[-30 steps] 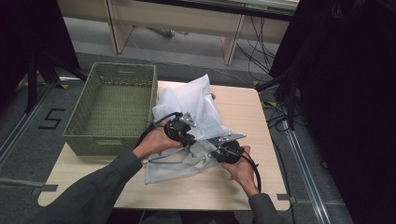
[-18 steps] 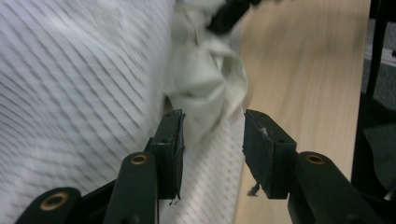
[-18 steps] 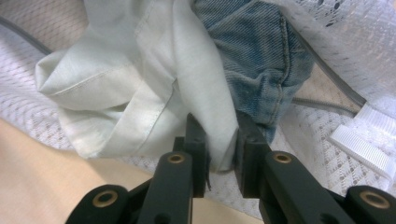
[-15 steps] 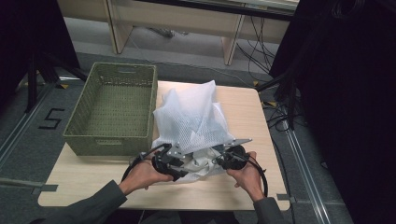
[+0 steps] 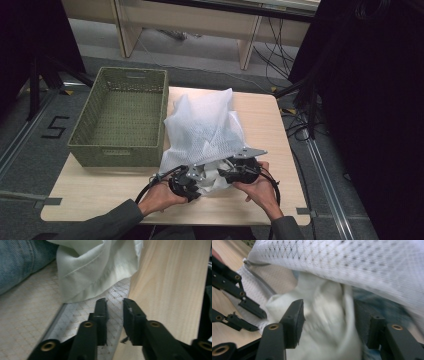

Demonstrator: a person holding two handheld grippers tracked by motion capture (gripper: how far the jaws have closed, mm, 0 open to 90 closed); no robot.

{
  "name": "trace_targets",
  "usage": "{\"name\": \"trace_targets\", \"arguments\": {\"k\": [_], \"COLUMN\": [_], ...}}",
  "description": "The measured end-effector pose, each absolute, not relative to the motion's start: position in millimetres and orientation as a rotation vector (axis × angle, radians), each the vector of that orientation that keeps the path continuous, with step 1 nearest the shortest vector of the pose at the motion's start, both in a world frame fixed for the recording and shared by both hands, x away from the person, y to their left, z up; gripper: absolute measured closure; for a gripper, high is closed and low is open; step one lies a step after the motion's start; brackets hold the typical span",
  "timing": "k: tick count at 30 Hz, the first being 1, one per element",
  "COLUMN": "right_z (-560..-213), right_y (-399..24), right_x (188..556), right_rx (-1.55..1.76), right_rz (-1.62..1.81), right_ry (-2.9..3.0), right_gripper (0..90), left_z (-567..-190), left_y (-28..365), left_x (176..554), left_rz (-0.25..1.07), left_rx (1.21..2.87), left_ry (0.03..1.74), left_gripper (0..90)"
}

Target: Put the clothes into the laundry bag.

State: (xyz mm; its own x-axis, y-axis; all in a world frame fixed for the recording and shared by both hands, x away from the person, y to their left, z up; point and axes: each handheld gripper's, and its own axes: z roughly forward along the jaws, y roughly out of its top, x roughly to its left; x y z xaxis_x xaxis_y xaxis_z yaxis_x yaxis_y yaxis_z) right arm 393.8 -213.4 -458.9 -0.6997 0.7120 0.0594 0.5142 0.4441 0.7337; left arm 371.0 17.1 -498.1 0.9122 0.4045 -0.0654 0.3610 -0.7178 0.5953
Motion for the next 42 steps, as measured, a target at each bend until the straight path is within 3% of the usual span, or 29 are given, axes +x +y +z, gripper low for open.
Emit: {"name": "trace_targets", "arguments": {"k": [3,5,8,10,15,24,30,32,38,42], "right_z": [-469.6,-478.9,-489.6,-487.6,-489.9,-496.4,-478.2,-467.5,-451.9,-475.0], "right_y": [-201.4,-194.9,-186.9,-186.9,-182.6,-191.5,-204.0,-209.6,-226.5,-219.3], "right_x": [403.4,410.0,418.3,425.0,439.6,477.3,464.3,455.3,432.4,432.9], "right_rx": [1.082,1.049,1.055,1.09,1.169,1.297,1.33,1.297,1.261,1.293], "right_rz": [1.113,1.028,0.904,0.869,0.848,0.898,1.01,1.043,1.043,1.058], "right_ry": [2.469,2.523,2.492,2.496,2.306,2.111,2.256,2.28,2.347,2.43], "right_gripper": [38.1,40.1,64.3,75.8,80.1,77.0,52.9,48.6,46.6,48.2], "left_z": [-498.6,-498.5,-498.6,-498.6,-498.7,-499.1,-500.1,-499.5,-499.5,-499.1], "left_y": [18.4,19.1,19.8,20.1,19.7,21.1,20.3,21.0,21.0,20.8], "left_x": [370.7,370.5,370.2,369.8,367.2,366.6,366.3,367.4,367.6,368.3], "left_rz": [0.097,0.099,0.097,0.091,0.088,0.07,0.049,0.05,0.037,0.045], "left_rx": [2.442,2.449,2.449,2.45,2.447,2.442,2.416,2.43,2.43,2.436], "left_ry": [0.549,0.541,0.528,0.527,0.522,0.524,0.549,0.535,0.544,0.528], "left_gripper": [79.7,83.5,86.3,87.3,88.4,88.2,87.1,86.6,86.1,86.1]}}
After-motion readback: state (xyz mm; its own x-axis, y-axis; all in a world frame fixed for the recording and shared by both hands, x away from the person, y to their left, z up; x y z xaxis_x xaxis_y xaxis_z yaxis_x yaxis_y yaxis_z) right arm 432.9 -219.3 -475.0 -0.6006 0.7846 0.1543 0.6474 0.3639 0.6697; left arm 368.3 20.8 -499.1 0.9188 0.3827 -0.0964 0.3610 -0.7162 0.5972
